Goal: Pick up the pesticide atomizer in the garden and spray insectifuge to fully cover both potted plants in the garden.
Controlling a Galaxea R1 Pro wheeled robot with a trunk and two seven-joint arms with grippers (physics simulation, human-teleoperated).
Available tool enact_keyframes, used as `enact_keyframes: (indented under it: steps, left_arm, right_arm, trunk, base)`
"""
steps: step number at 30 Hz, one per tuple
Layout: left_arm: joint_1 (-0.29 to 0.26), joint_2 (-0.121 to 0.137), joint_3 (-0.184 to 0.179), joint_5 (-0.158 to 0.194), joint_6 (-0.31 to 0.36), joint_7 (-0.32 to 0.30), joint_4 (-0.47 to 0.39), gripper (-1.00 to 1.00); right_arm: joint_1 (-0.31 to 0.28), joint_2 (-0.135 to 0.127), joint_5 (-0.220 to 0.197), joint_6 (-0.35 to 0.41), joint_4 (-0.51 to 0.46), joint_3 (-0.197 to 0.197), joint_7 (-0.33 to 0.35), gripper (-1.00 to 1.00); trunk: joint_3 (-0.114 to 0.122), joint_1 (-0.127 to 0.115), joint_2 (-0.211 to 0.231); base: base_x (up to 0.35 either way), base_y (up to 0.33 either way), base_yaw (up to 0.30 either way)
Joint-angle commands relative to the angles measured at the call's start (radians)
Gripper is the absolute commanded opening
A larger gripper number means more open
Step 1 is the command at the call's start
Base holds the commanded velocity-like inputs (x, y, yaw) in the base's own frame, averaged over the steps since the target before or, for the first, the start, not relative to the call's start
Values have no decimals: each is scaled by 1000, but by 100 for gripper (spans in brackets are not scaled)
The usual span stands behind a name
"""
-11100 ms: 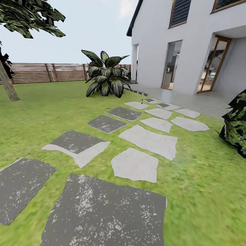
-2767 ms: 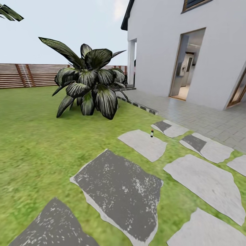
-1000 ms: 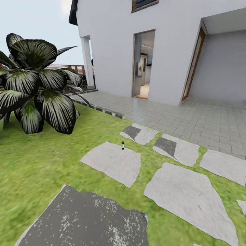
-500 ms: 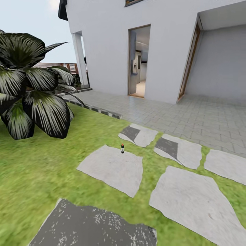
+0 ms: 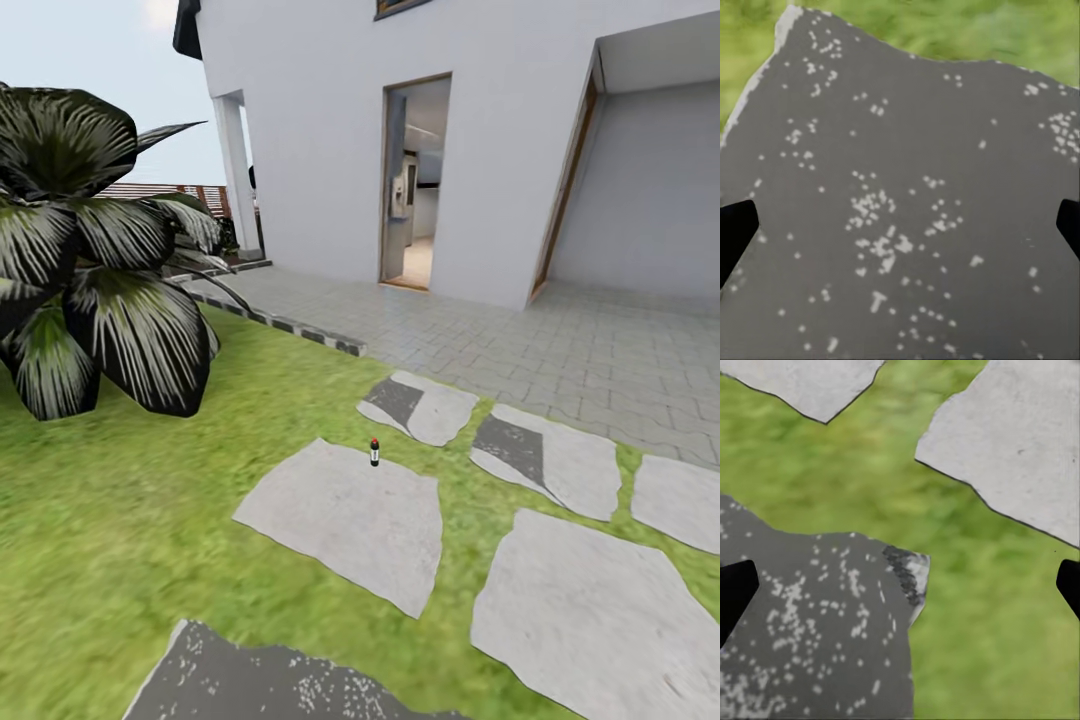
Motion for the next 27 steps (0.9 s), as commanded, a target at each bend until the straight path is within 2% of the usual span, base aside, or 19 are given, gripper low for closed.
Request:
enact_keyframes:
  steps: [1,6,27]
  left_arm:
    - [-1,0,-1,7,-3,-1,1,100]
    - [-1,0,-1,7,-3,-1,1,100]
    - [0,0,-1,7,-3,-1,1,100]
  right_arm:
    - [0,0,0,-3,0,0,0,100]
    - [0,0,0,-2,0,0,0,100]
    - [0,0,2,-2,0,0,0,100]
  trunk:
    - [-1,0,0]
    - [-1,0,0]
    - [-1,0,0]
  base:
    - [298,219,0]
    - [292,224,-110]
    - [282,236,-261]
